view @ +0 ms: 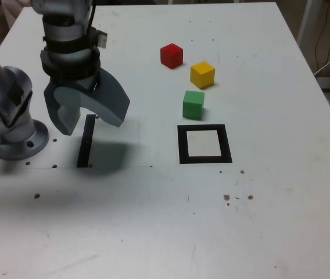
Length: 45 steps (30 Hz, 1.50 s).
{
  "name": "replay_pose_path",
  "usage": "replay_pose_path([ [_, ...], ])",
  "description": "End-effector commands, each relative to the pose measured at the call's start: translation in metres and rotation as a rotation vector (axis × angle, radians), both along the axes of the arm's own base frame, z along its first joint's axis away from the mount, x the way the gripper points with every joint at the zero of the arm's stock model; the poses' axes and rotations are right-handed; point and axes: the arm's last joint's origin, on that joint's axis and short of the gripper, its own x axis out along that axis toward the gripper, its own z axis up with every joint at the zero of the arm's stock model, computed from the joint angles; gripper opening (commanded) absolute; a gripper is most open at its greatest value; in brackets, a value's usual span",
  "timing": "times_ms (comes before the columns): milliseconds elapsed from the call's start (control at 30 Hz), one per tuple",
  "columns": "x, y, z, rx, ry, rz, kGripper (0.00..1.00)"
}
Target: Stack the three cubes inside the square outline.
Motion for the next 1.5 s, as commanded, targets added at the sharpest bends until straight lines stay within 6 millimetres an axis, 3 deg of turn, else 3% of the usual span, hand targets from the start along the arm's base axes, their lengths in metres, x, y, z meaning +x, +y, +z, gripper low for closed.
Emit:
replay_pose_path([
  [0, 0.001, 0.0, -0.002, 0.004, 0.009, -0.001, 1.0],
  [633, 0.011, -0.007, 0.005, -0.113, -0.068, 0.006, 1.0],
  [867, 0.025, -0.006, 0.009, -0.118, -0.106, 0.014, 1.0],
  [1167, 0.041, 0.023, 0.029, -0.022, -0.116, 0.086, 0.99],
  [1467, 0.081, 0.065, 0.032, -0.016, -0.105, 0.128, 0.99],
])
